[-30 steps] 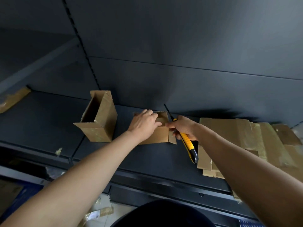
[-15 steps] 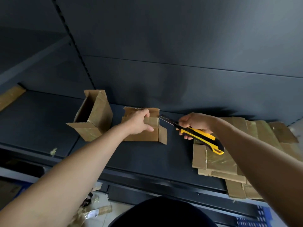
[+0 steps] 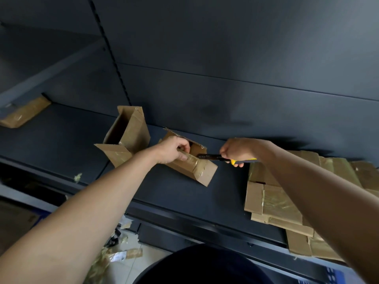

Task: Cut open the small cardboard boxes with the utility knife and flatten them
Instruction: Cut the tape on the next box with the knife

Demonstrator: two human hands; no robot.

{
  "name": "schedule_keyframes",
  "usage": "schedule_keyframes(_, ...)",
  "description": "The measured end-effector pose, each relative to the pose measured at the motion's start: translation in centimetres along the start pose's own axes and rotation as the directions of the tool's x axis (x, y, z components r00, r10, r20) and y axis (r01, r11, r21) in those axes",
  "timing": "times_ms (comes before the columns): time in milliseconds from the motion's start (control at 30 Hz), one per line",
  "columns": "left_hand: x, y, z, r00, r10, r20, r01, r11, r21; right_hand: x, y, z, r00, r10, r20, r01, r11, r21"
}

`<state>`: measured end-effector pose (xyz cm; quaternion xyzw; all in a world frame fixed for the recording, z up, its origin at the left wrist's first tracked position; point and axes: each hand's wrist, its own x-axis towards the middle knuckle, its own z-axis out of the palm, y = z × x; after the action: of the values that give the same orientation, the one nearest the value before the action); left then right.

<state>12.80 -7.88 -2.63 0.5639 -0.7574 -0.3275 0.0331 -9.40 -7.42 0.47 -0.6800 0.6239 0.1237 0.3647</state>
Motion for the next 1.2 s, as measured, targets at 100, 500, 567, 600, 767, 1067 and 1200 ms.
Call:
schedule_keyframes(100, 0.0, 0.4, -0.2, 1.0, -0.001, -0.009, 0.001, 1.0, -0.005, 0.3, -0.9, 0.8, 0.997, -0.009, -0.082, 0.007, 1.0, -0.028)
schedule_keyframes(500, -0.3, 0.2, -0.5, 0.995, -0.05, -0.09, 0.044, 0.997, -0.068, -0.4, -0.6, 1.2, 0.999, -0.029, 0.016, 0.029, 0.999, 0.013)
schedule_keyframes(567, -0.1, 0.0, -1.1, 0.988, -0.066, -0.143, 0.052, 0.994, -0.097, -0.8, 0.0, 0.9, 1.0, -0.009, 0.003, 0.009, 0.999, 0.039)
schedule_keyframes(600, 0.1, 0.0, -1.2, 0.985, -0.063, -0.159, 0.048, 0.994, -0.098, -0.9, 0.1, 0.6, 1.0, 0.012, -0.024, -0.011, 0.998, 0.065)
schedule_keyframes(767, 0.6, 0.6, -0.7, 0.972, -0.026, -0.233, -0.007, 0.99, -0.143, -0.3, 1.2, 0.2, 0.986, 0.165, 0.009, -0.164, 0.967, 0.194)
schedule_keyframes(1067, -0.7, -0.2, -1.4, 0.965, 0.01, -0.262, -0.027, 0.998, -0.064, 3.3, 2.0, 5.7, 0.933, 0.347, -0.094, -0.243, 0.802, 0.546)
schedule_keyframes(1200, -1.5, -1.0, -1.2, 0.979, 0.032, -0.203, -0.047, 0.996, -0.071, 4.8, 1.1, 8.0, 0.914, 0.389, -0.112, -0.286, 0.815, 0.503)
